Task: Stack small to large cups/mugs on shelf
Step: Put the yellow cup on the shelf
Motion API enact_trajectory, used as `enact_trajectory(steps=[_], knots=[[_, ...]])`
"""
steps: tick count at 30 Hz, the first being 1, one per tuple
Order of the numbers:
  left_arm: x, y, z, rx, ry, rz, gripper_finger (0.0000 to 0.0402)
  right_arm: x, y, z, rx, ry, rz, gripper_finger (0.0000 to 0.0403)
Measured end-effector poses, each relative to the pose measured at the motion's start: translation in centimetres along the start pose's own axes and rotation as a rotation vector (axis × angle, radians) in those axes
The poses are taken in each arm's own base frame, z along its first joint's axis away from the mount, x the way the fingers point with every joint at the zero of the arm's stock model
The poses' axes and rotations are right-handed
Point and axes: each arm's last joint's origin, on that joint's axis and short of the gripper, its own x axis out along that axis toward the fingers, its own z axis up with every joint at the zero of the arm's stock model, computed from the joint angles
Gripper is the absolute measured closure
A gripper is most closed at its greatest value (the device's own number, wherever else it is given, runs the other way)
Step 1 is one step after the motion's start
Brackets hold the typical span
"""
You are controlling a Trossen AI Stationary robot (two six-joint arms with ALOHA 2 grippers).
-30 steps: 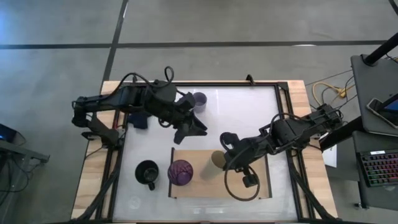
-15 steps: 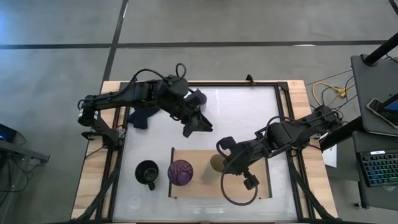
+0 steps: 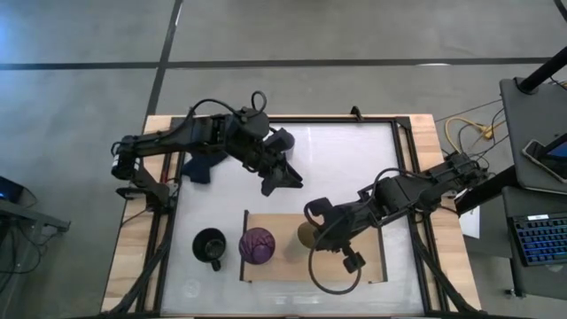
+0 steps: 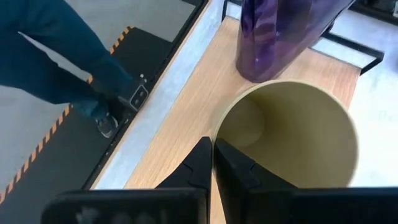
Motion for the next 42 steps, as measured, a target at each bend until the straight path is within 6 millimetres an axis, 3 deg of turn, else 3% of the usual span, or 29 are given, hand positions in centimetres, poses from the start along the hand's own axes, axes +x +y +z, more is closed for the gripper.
enact_trajectory(steps=[8,18,23,26,31,36,42], knots=[[0.2,0.0,-0.3,-0.003,0.012,0.002,0.0295,0.0,0.0,0.4,0.026,-0.045,-0.003,0.0360],[0.3,-0.3,-0.5,0.013,0.020,-0.007,0.0295,-0.2,0.0,0.4,0.071,-0.047,-0.044,0.0358],[0.0,-0.4,-0.9,0.020,0.052,0.011,0.0295,-1.6,0.0,-0.9,0.191,0.039,-0.094,0.0359],[-0.8,0.0,-1.9,0.030,0.120,0.115,0.0295,-1.8,0.3,-1.8,0.274,0.130,-0.105,0.0367],[-1.7,0.1,-3.8,0.022,0.207,0.267,0.0295,-0.6,1.0,-1.9,0.325,0.151,-0.080,0.0391],[-3.1,-1.4,-4.3,0.075,0.192,0.234,0.0295,0.9,1.1,-2.0,0.381,0.184,-0.020,0.0394],[-4.8,-1.8,-4.7,0.133,0.186,0.232,0.0295,1.8,1.1,-1.1,0.487,0.106,-0.003,0.0394]])
